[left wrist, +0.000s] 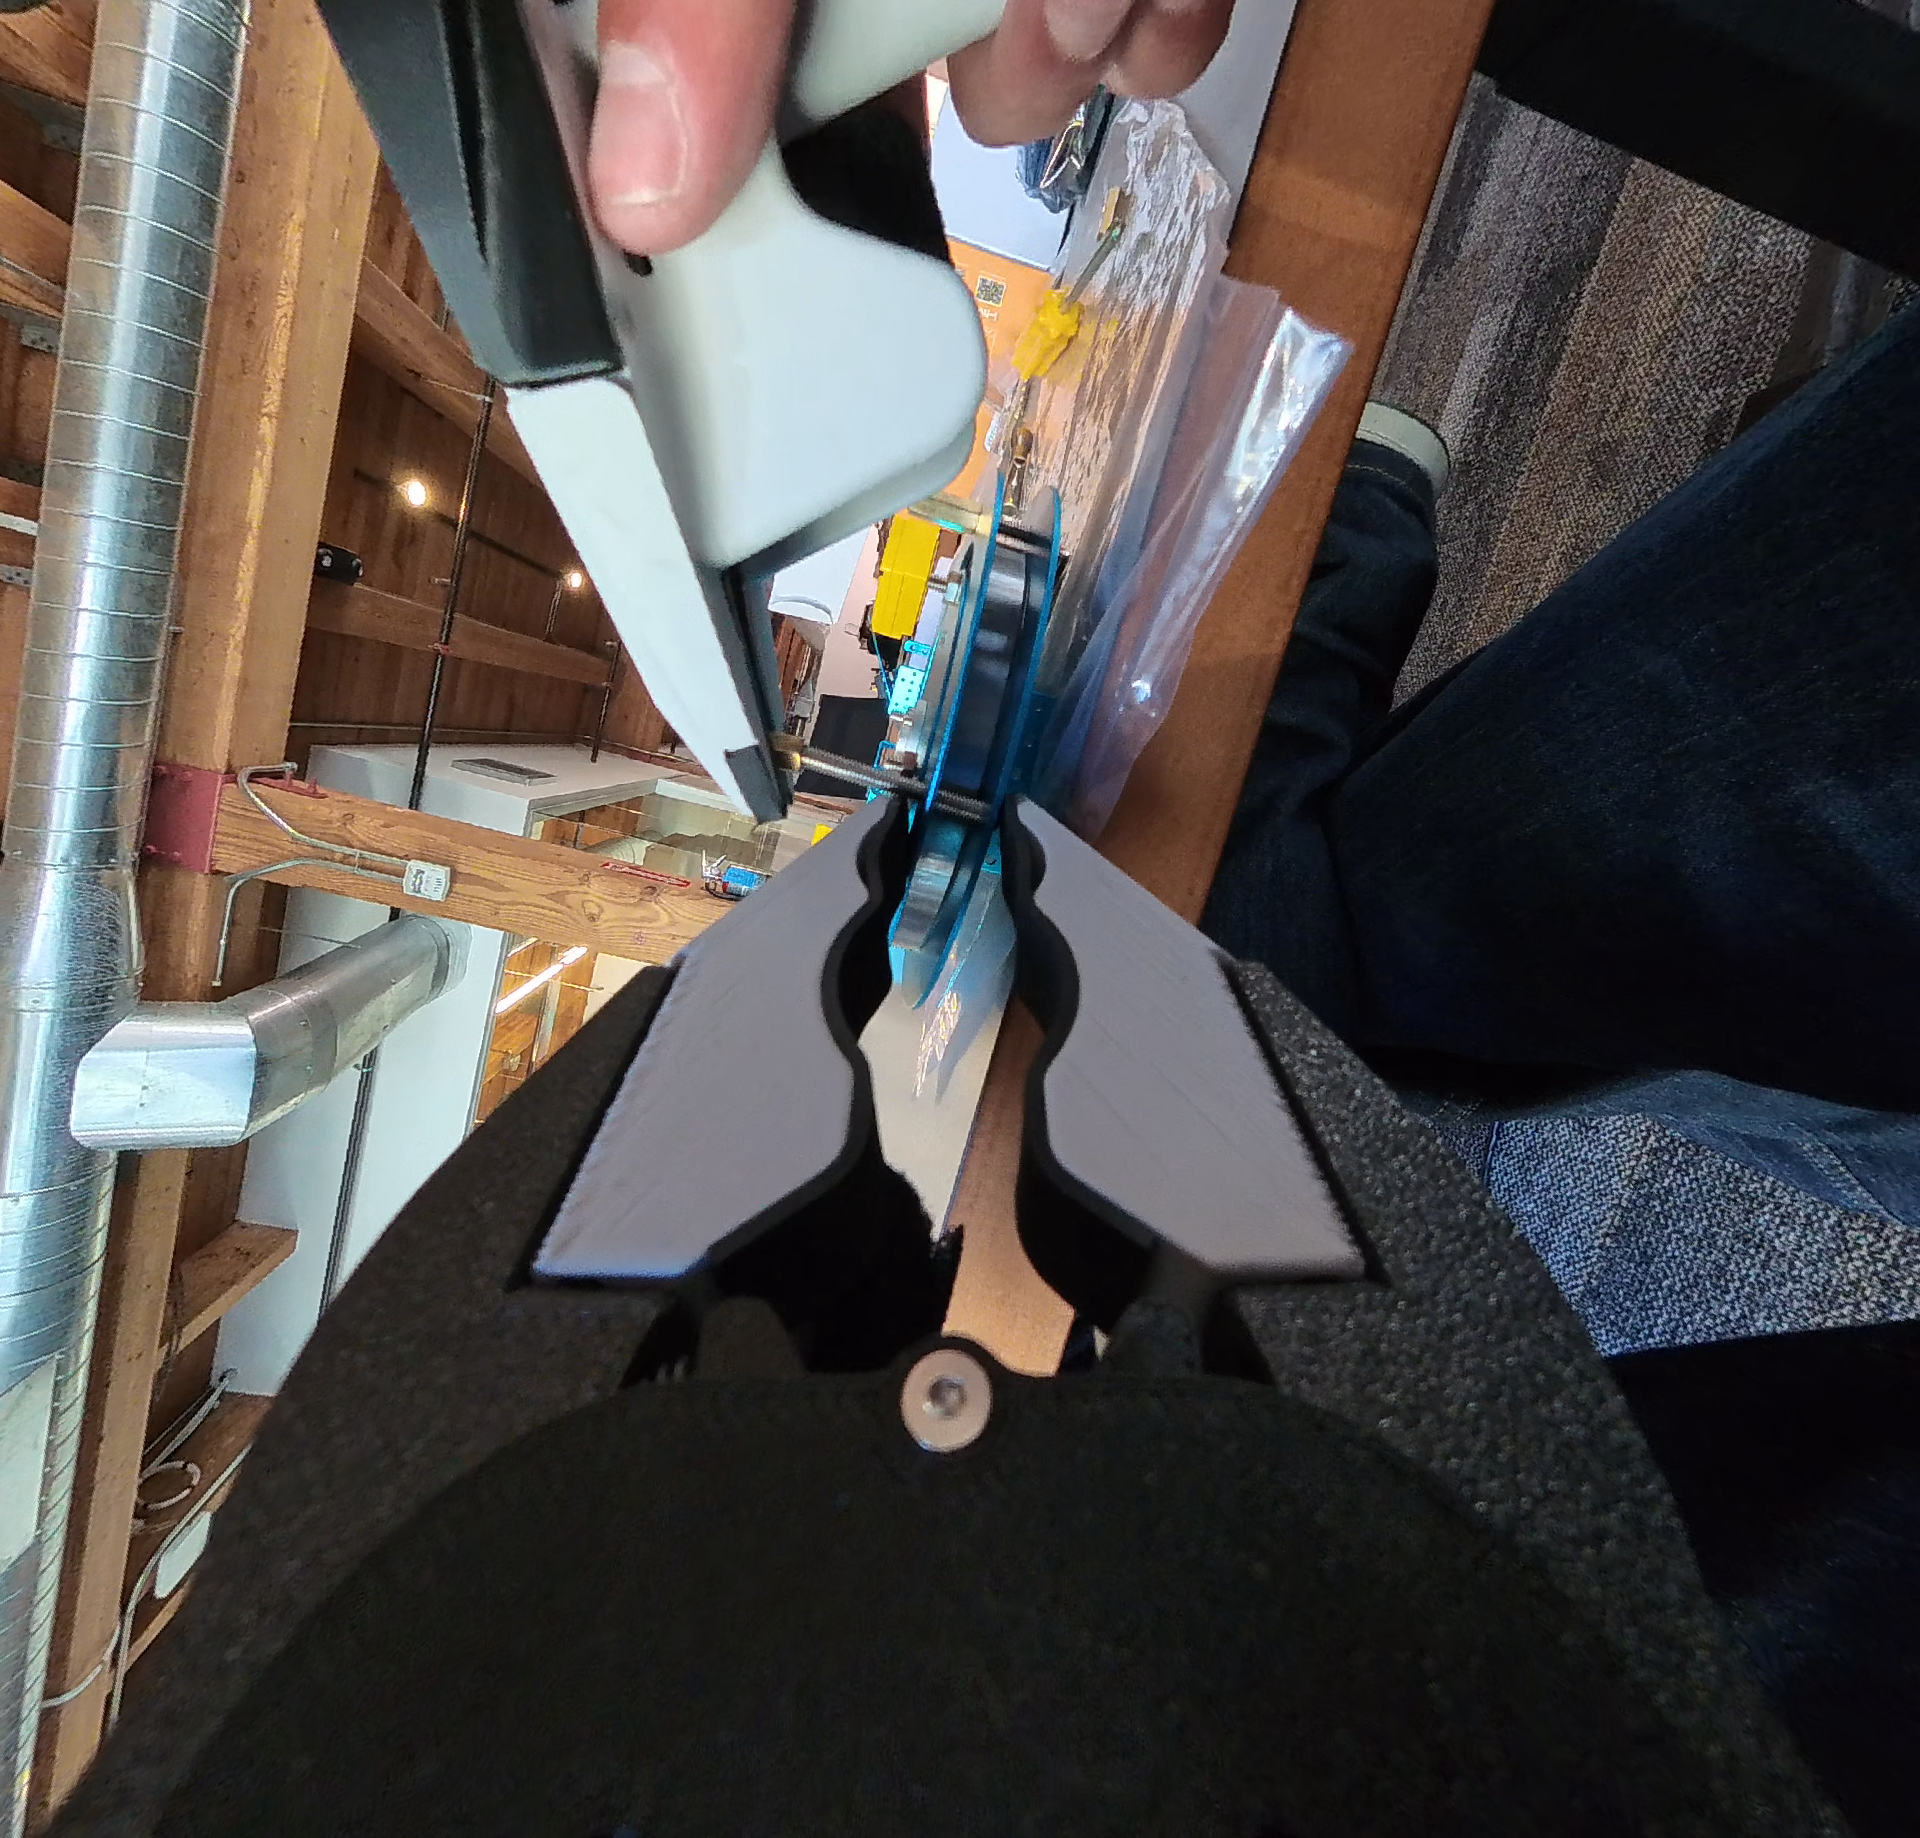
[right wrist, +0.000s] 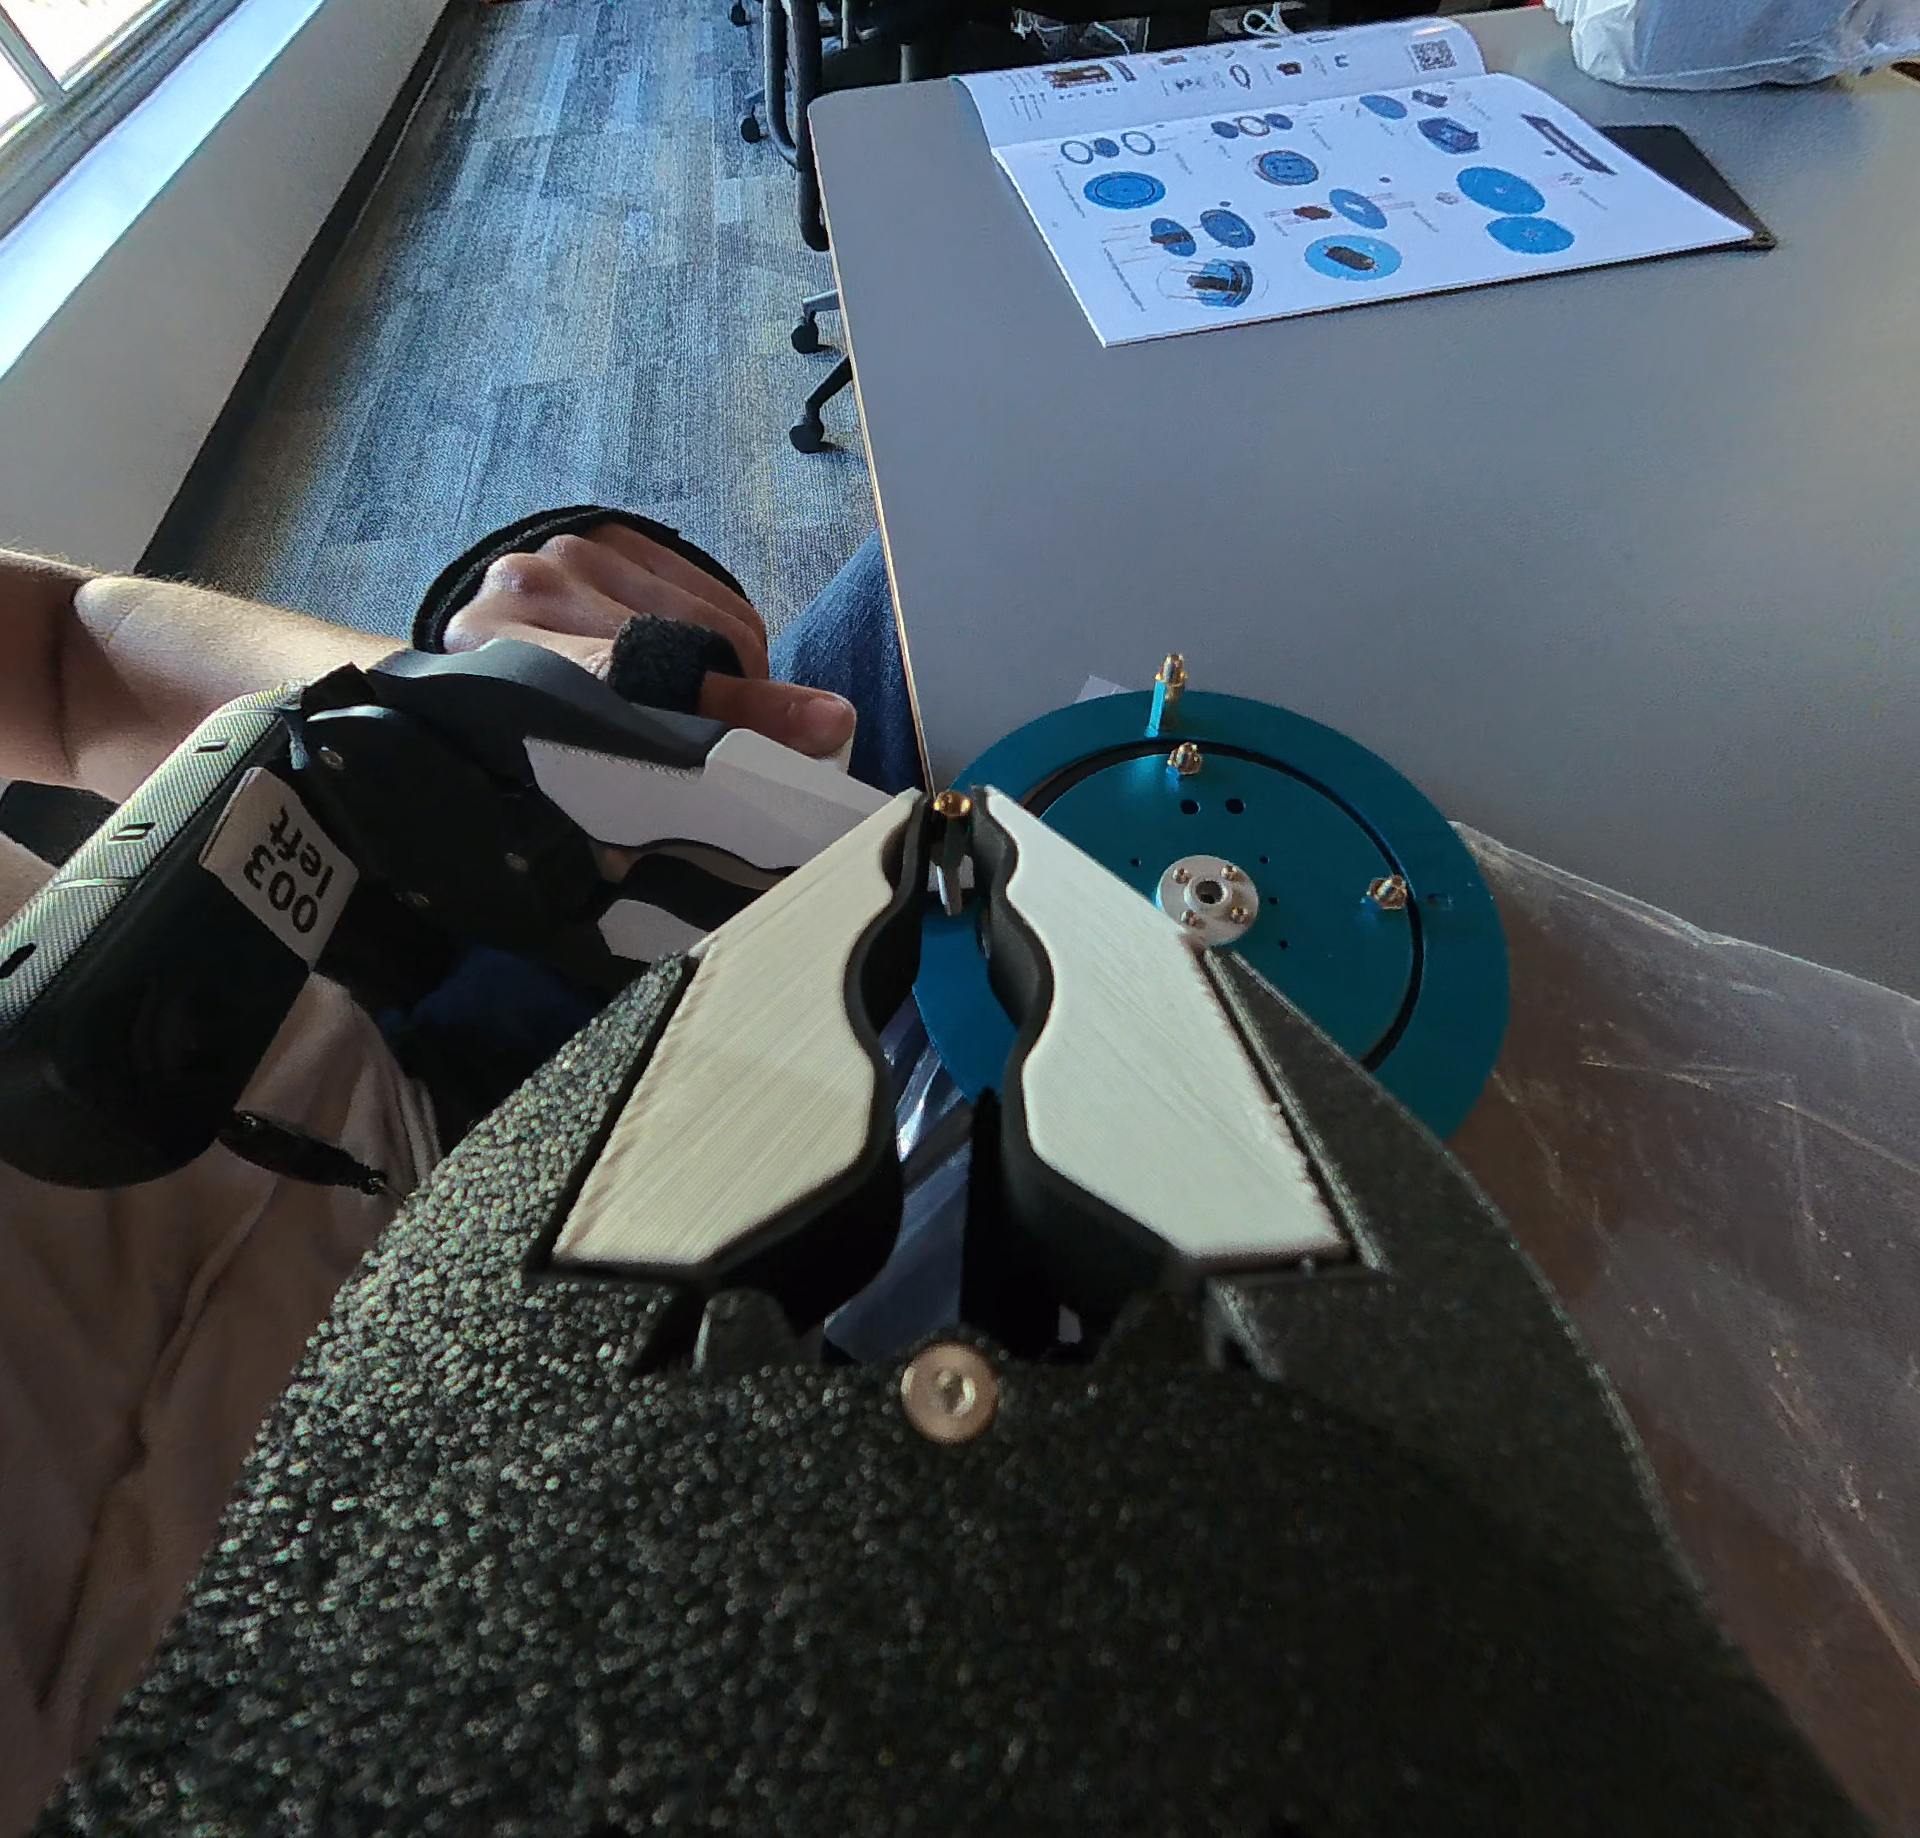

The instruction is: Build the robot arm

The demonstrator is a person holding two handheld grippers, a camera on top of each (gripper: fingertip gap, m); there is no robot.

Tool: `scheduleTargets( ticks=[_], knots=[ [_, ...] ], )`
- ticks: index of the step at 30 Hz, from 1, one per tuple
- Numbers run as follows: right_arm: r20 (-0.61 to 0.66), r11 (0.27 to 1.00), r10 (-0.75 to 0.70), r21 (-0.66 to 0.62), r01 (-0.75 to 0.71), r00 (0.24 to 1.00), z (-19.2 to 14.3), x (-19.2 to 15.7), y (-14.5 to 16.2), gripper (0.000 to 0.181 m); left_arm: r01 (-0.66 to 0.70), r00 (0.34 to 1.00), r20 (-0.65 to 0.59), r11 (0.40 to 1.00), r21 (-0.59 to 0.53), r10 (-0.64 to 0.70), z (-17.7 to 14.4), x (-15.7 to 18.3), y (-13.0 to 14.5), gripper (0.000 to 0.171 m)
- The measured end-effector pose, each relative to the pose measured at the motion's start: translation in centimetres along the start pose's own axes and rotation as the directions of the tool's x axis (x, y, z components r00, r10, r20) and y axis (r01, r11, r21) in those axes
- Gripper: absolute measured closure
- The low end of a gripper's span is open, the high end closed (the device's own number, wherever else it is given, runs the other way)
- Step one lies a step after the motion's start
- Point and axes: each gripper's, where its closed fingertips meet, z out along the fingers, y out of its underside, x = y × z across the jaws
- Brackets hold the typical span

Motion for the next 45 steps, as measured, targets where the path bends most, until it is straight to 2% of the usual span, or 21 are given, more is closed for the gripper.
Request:
scheduleTargets(
  ticks=[37,45],
  knots=[
    [-0.025,0.998,0.032,0.052,-0.031,0.999,-1.6,-0.1,0.6,0.164,-0.002,1.0,0.001,1.0,-0.001,0.002,0.0,0.0,0.0,0.155],
    [0.014,0.999,0.021,0.046,-0.022,1.0,-1.0,-0.5,0.0,0.164,-0.002,1.0,0.0,1.0,0.0,0.002,0.0,0.0,0.0,0.155]
  ],
)
